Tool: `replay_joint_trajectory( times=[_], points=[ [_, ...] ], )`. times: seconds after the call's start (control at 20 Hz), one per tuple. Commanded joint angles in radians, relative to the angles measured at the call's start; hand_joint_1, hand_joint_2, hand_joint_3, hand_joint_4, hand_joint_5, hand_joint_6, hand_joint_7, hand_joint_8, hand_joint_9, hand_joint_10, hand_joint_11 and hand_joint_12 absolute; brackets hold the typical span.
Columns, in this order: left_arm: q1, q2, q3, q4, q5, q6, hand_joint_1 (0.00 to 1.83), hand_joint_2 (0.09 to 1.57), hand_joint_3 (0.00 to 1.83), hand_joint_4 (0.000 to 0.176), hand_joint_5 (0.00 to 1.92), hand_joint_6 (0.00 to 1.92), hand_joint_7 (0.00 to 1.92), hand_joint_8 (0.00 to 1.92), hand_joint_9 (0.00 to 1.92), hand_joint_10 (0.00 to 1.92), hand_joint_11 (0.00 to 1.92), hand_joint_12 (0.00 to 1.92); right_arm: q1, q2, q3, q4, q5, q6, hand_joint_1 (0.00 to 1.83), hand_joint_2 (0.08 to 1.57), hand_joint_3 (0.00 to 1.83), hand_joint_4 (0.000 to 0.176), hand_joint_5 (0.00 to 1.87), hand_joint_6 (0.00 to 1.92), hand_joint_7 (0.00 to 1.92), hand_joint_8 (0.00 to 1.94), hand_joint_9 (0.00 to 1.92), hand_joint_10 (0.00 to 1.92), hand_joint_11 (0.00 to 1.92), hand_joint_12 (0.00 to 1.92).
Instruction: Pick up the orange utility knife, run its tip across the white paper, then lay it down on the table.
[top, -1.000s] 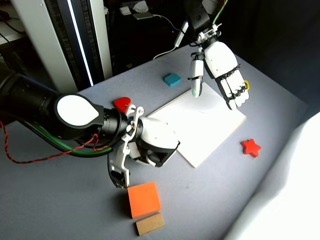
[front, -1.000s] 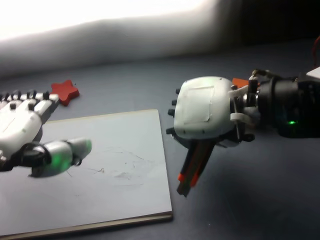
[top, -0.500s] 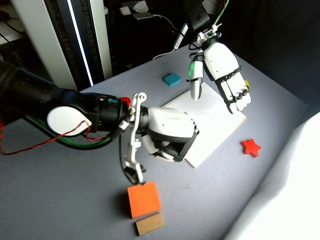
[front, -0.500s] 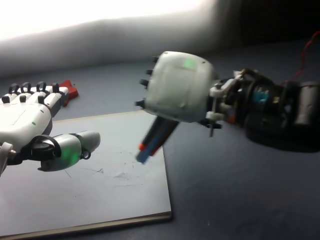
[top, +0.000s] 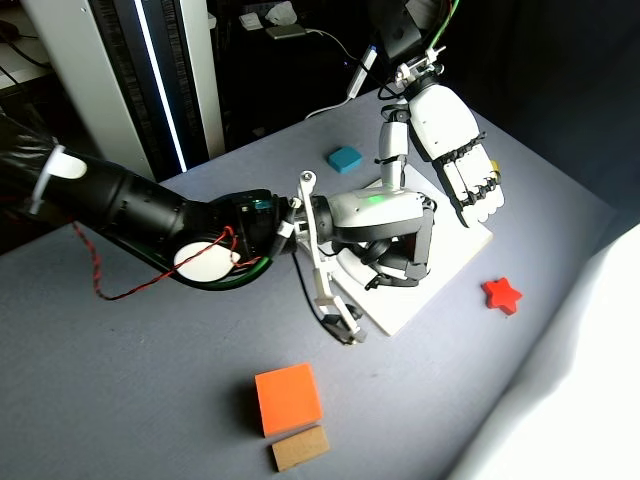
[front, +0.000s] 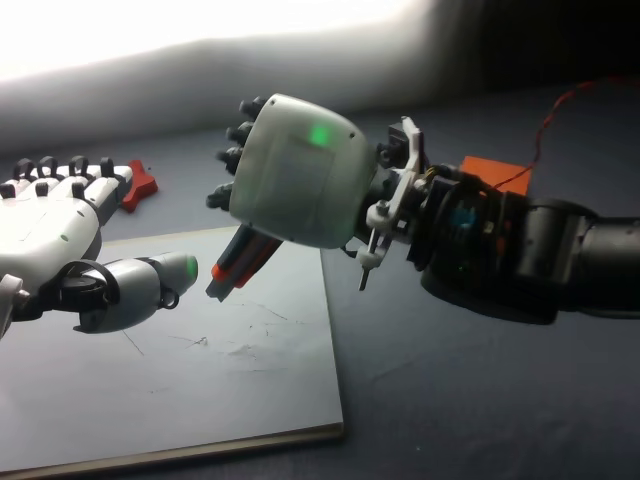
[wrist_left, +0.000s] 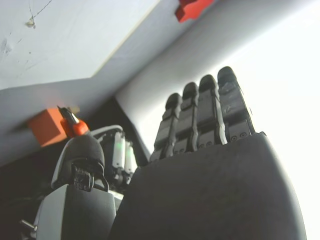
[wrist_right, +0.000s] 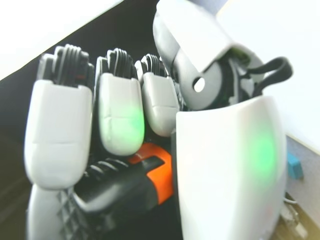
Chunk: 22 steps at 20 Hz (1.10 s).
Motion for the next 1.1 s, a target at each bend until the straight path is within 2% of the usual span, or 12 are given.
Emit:
replay_joint_trajectory(
  times=[0.0,0.3,0.45,0.65,0.75,0.85,1.05],
  points=[
    [-0.015,0.005,0.004,0.059,-0.062,0.002,0.00,1.25,0.00,0.000,0.00,0.00,0.02,0.00,0.00,0.00,0.00,0.00,0.002,-0.005,0.011,0.004,0.132,-0.017,1.55,0.91,0.74,0.176,1.45,1.92,1.64,1.94,1.75,1.92,1.81,1.92],
    [-0.012,0.004,-0.001,0.054,-0.030,0.002,0.00,1.25,0.00,0.000,0.00,0.00,0.03,0.01,0.01,0.00,0.00,0.00,-0.006,-0.109,0.134,-0.125,0.226,-0.016,1.53,0.94,0.71,0.176,1.34,1.92,1.60,1.94,1.75,1.92,1.81,1.92],
    [-0.012,0.004,0.009,0.052,-0.030,0.002,0.00,1.24,0.00,0.000,0.00,0.00,0.04,0.01,0.01,0.01,0.02,0.01,-0.006,-0.161,0.181,-0.125,0.240,-0.015,1.52,0.97,0.69,0.176,1.28,1.92,1.57,1.94,1.74,1.92,1.80,1.92],
    [-0.021,0.004,0.027,0.039,-0.037,0.002,0.00,1.25,0.00,0.000,0.00,0.00,0.02,0.00,0.00,0.00,0.00,0.00,-0.024,-0.206,0.202,-0.125,0.242,-0.014,1.52,0.98,0.68,0.176,1.41,1.92,1.58,1.94,1.72,1.92,1.79,1.92],
    [-0.024,0.007,0.044,0.039,-0.034,0.002,0.00,1.25,0.00,0.000,0.00,0.00,0.02,0.00,0.00,0.00,0.00,0.00,-0.030,-0.225,0.213,-0.125,0.242,-0.013,1.50,0.98,0.68,0.176,1.31,1.92,1.58,1.94,1.74,1.92,1.81,1.92],
    [-0.030,0.009,0.080,0.034,-0.030,0.002,0.00,1.26,0.01,0.000,0.00,0.00,0.01,0.00,0.00,0.00,0.00,0.00,-0.037,-0.239,0.220,-0.124,0.247,-0.013,1.51,0.97,0.67,0.176,1.41,1.92,1.60,1.94,1.74,1.92,1.81,1.92],
    [-0.024,0.017,0.152,0.017,0.005,0.002,0.00,1.26,0.01,0.000,0.00,0.00,0.01,0.00,0.00,0.00,0.00,0.00,-0.050,-0.253,0.226,-0.119,0.252,-0.014,1.50,0.97,0.68,0.176,1.40,1.92,1.62,1.94,1.75,1.92,1.82,1.92]
  ],
)
